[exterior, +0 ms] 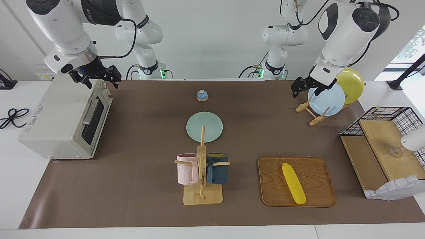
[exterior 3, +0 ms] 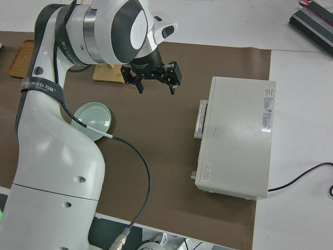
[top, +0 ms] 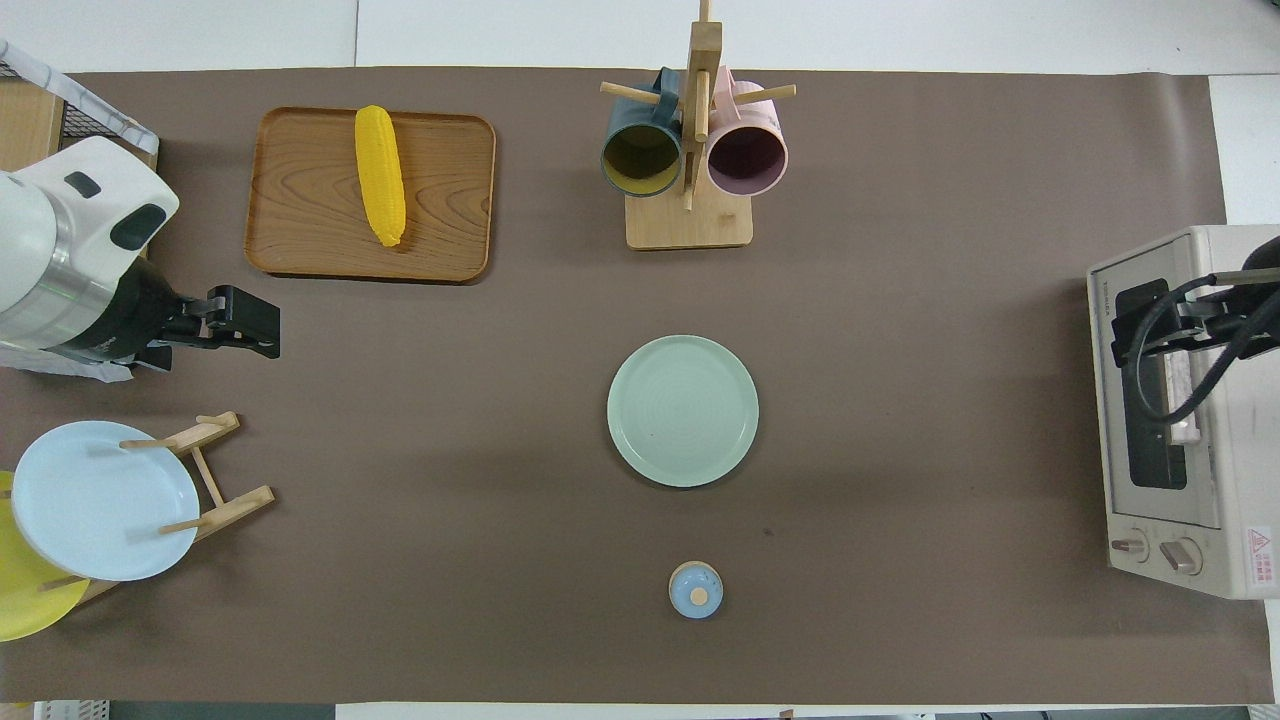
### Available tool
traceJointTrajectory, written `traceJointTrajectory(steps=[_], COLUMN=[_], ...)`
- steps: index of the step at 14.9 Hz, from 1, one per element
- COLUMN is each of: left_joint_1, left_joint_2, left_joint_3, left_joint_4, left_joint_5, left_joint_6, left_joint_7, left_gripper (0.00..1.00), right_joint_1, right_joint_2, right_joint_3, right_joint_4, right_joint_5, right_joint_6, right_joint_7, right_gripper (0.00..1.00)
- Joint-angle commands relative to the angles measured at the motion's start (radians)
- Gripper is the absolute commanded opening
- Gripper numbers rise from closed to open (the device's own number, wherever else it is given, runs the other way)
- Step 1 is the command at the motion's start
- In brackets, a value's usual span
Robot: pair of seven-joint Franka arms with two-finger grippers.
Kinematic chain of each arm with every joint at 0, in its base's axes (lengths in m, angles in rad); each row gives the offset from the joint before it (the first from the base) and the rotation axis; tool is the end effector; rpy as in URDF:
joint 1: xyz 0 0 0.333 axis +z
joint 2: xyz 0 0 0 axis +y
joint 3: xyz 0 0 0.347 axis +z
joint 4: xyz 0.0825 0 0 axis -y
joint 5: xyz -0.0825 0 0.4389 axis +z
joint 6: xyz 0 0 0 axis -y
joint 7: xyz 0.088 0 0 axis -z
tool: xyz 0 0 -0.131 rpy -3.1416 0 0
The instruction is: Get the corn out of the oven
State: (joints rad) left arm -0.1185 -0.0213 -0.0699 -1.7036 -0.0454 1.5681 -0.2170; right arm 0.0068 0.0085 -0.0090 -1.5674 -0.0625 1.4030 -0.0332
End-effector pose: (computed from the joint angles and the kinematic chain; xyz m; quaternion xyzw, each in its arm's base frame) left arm 0.5813 -0.1173 0.5747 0.9980 0.0156 -0.0603 0.0100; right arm 0.5889 -0.0103 0.6156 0.9957 0.0129 -0.0868 0.0297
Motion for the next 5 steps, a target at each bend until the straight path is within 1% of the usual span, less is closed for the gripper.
traceJointTrajectory(steps=[1, 5], left_joint_1=[0.020, 0.019], left_joint_2=[-0.009, -0.009], left_joint_3=[-0.016, -0.016], left_joint_4=[-0.001, 0.001], left_joint_5=[0.016, 0.016], left_joint_6=[0.006, 0.012], left_joint_7=[-0.012, -0.010], left_gripper=[1.00, 1.00], right_joint_1=[-0.008, -0.007], right_joint_2=[-0.012, -0.012], right_joint_3=[-0.006, -0.005], right_joint_4=[0.000, 0.012], right_joint_5=[0.030, 0.030], right_joint_6=[0.030, 0.037], right_joint_7=[0.019, 0.021], right_gripper=[1.00, 1.00])
